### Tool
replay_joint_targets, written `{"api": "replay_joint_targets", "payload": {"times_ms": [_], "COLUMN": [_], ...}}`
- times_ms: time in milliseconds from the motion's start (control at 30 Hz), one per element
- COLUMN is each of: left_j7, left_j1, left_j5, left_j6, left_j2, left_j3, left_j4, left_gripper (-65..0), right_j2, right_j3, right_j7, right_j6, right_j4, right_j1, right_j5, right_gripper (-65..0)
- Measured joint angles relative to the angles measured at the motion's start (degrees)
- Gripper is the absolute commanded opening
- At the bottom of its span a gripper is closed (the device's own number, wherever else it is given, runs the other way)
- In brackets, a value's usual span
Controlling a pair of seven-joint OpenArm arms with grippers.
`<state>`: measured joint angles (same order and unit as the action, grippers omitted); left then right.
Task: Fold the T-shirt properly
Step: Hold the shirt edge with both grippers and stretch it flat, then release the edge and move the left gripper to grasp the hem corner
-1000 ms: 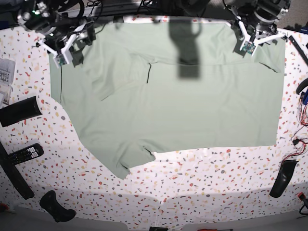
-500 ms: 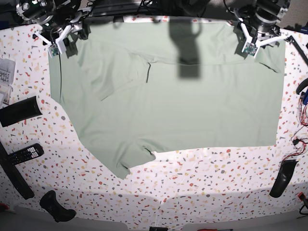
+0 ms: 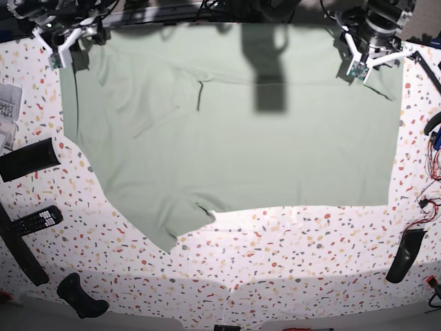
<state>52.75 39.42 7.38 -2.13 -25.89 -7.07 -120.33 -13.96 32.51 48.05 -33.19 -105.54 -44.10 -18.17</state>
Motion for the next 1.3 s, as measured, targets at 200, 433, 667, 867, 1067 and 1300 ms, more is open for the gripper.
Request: {"api": "replay_joint_targets", "payload": {"times_ms": [200, 433, 667, 867, 1067, 1300], "left_j7": [0.0, -1.1, 0.1, 2.9, -1.4, -4.6], "left_j1": [0.0, 0.0, -3.8, -5.6, -5.2, -18.5], "left_j5": [0.0, 0.2, 4.3, 4.0, 3.8, -0.8], "left_j6": [0.0, 0.0, 0.0, 0.2, 0.2, 6.1], "left_j2": [0.0, 0.0, -0.1, -0.1, -0.5, -0.6], "left_j3": [0.0, 0.0, 0.0, 0.0, 0.0, 0.1], "left_j4": [0.0, 0.0, -0.1, -0.1, -0.1, 0.0], "left_gripper": [-43.5, -43.5, -43.5, -43.5, -43.5, -43.5], "right_j2": [0.0, 0.3, 0.3, 0.3, 0.3, 0.1], "right_j3": [1.4, 1.4, 1.4, 1.4, 1.4, 1.3], "right_j7": [2.6, 3.1, 3.7, 4.7, 4.3, 0.4], "right_j6": [0.7, 0.6, 0.6, 0.6, 0.7, -0.7], "right_j4": [-2.0, -5.7, -12.5, -17.7, -18.4, -18.5], "right_j1": [0.0, 3.0, 7.6, 11.0, 11.7, 11.7], "right_j5": [-3.8, -8.9, -8.8, -8.9, -14.1, -23.9], "right_gripper": [-29.3, -29.3, -29.3, -29.3, -29.3, -29.3]}}
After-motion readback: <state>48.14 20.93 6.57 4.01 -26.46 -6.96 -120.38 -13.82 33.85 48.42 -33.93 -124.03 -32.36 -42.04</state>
